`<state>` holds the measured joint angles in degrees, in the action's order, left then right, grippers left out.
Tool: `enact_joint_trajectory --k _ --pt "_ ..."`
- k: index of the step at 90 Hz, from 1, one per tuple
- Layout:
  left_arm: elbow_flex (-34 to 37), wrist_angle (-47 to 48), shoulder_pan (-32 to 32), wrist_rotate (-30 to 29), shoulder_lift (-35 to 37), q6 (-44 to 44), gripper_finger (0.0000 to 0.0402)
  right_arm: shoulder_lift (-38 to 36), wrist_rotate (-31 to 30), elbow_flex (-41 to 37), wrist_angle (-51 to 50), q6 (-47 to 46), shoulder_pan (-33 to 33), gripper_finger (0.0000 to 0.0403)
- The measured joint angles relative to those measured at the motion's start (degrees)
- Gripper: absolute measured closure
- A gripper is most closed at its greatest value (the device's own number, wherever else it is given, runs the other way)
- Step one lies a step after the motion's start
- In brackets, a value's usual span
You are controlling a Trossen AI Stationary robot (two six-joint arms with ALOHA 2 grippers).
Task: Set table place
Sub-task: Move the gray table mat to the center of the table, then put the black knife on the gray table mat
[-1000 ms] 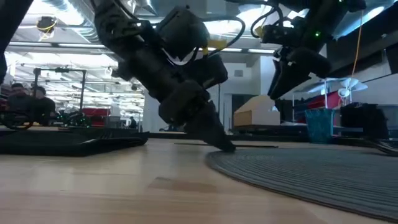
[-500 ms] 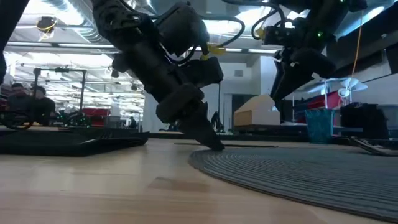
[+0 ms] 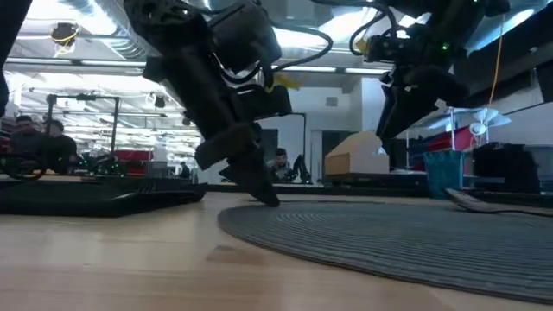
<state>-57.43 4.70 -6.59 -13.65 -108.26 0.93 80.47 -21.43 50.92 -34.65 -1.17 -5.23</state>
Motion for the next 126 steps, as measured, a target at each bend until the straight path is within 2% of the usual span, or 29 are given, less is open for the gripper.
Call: enact_joint_trajectory --k 11,39,56,72,88,96,106,126 --pt "0.1 2.93 -0.54 -2.41 1.5 0.41 0.0402 -0.02 0.13 0.0 0.14 0.03 0.0 0.029" --pt "0.04 3.97 -0.99 -3.34 7.06 0.1 0.0402 -0.04 0.77 0.0 0.32 0.6 0.0 0.029" --pt "0.04 9.4 1.05 -7.72 7.66 -1.43 0.0402 0.08 2.53 0.0 1.1 4.69 1.05 0.029" --pt "0.04 10.99 4.81 -7.92 7.64 -1.54 0.0402 1.23 7.88 0.04 1.88 11.29 6.65 0.029" --pt "-0.02 11.6 8.06 -7.92 7.66 -3.06 0.0402 4.49 16.24 0.0 1.9 18.41 13.98 0.029" --pt "-0.02 11.57 9.01 -7.58 7.66 -4.0 0.0402 6.83 17.83 0.0 1.81 20.88 17.06 0.029" --pt "0.9 10.09 9.96 -4.46 7.66 -4.2 0.0402 9.51 20.11 0.0 1.98 22.99 20.28 0.029" --pt "4.47 9.03 11.3 -3.06 7.42 -3.62 0.0402 11.63 22.54 0.0 3.83 25.53 23.06 0.029"
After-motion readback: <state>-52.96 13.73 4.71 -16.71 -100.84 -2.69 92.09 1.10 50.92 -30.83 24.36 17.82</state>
